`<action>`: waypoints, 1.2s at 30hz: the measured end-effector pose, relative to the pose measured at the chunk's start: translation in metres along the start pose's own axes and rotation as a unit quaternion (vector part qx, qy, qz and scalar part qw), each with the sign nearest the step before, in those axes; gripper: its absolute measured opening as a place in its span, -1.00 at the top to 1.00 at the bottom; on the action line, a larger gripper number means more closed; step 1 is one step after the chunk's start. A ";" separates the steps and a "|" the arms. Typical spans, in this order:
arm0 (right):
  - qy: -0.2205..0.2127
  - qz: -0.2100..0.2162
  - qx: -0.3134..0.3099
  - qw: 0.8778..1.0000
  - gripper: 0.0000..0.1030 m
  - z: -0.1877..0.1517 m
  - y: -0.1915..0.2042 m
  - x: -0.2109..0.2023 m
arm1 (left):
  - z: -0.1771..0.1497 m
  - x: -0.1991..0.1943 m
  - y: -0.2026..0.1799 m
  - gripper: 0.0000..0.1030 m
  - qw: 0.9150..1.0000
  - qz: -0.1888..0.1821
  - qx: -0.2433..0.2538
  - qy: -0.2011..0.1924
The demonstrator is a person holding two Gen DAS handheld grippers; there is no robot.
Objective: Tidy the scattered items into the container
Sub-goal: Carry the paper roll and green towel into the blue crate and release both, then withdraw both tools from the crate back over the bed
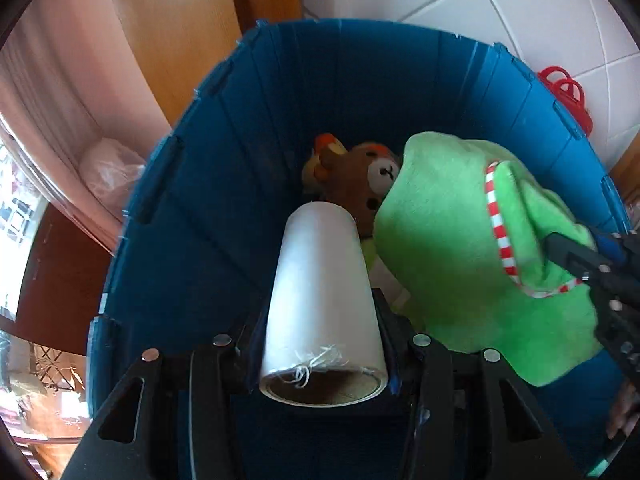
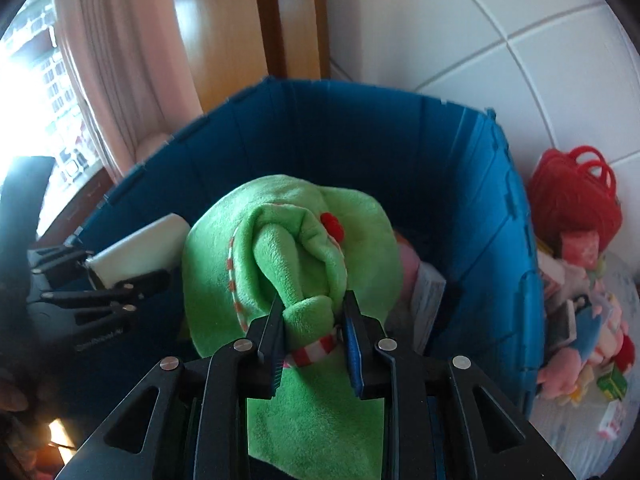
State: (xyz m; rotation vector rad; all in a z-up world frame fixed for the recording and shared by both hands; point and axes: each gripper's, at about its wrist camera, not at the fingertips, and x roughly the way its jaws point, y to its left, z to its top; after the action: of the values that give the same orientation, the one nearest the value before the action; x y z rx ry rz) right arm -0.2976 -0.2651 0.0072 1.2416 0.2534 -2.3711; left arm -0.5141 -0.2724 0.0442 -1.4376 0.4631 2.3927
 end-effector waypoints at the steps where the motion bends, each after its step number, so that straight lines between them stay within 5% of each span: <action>1: 0.025 0.002 0.005 1.000 0.52 -0.001 -0.003 0.014 | 0.000 0.003 -0.003 0.13 1.000 -0.009 0.002 0.010; 8: 0.081 0.016 0.026 0.996 0.41 0.002 -0.013 0.042 | 0.009 0.046 -0.006 0.11 0.996 -0.009 0.027 0.080; 14: 0.118 0.029 0.033 0.992 -0.33 -0.007 -0.013 0.065 | 0.006 0.055 -0.004 -0.20 0.994 -0.017 0.026 0.104; 21: 0.112 0.022 0.031 0.993 -0.64 -0.010 -0.013 0.063 | 0.006 0.055 0.000 -0.20 0.994 -0.020 0.020 0.106; 28: 0.093 0.019 0.006 0.995 -0.67 -0.005 0.001 0.044 | 0.006 0.029 -0.007 -0.21 0.999 0.012 0.034 0.036; 36: -0.011 -0.011 -0.016 1.000 -0.81 -0.019 -0.003 -0.047 | -0.021 -0.037 -0.017 -0.28 0.997 -0.036 0.016 -0.072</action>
State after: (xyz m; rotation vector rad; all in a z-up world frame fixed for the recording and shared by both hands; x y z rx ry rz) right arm -0.2618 -0.2416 0.0341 1.2037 0.2986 -2.3884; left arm -0.4742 -0.2696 0.0660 -1.2362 0.4057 2.3994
